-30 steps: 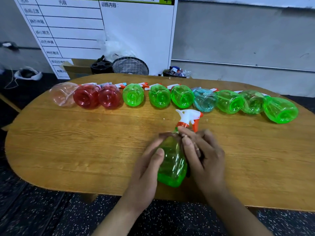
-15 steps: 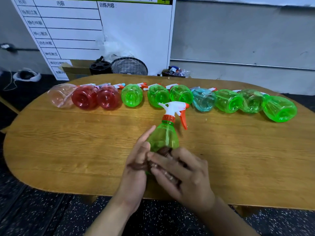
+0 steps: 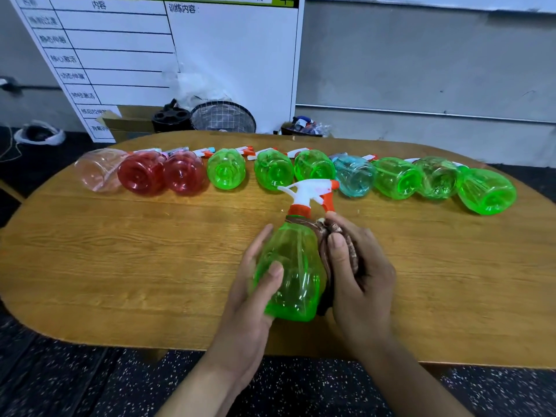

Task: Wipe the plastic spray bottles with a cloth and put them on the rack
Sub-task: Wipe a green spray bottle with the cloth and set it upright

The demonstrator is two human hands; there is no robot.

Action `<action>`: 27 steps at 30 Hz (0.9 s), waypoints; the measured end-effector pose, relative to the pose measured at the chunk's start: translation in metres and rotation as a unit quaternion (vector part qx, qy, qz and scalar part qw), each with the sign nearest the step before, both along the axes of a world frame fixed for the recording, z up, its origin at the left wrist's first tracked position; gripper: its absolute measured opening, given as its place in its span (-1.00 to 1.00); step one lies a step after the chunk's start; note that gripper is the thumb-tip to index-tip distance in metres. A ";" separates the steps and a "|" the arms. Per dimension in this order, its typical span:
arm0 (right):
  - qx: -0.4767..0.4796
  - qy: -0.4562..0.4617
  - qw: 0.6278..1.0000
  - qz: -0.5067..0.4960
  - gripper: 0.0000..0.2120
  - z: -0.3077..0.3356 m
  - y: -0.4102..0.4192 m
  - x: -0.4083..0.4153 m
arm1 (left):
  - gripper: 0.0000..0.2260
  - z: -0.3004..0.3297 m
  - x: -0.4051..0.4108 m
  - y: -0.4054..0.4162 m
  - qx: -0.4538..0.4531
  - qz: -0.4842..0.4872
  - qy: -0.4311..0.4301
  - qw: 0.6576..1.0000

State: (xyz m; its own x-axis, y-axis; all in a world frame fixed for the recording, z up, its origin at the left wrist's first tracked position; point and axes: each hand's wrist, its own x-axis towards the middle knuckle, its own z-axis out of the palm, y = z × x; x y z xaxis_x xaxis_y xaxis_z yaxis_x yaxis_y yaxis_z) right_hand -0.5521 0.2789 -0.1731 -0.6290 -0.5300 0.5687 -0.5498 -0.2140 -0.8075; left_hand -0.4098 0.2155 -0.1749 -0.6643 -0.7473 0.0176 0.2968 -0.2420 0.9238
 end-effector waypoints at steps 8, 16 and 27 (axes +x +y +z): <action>0.065 0.034 0.997 -0.007 -0.73 0.001 -0.001 0.001 | -0.51 -0.007 0.000 0.002 0.006 -0.004 -0.028 1.000; 0.054 0.257 0.955 0.141 -0.68 -0.012 0.011 0.019 | -0.62 -0.001 0.008 -0.013 -0.001 0.080 0.003 0.997; 0.053 0.106 0.993 0.007 -0.70 -0.009 -0.004 0.001 | -0.76 -0.007 0.003 -0.004 -0.118 0.035 -0.065 0.990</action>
State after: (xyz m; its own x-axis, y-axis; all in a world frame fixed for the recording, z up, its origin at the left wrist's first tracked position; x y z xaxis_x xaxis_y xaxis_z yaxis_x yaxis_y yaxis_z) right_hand -0.5515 0.2749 -0.1822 -0.4928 -0.6018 0.6284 -0.7072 -0.1437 -0.6922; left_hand -0.4070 0.2117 -0.1815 -0.6187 -0.7772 0.1151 0.1807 0.0018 0.9835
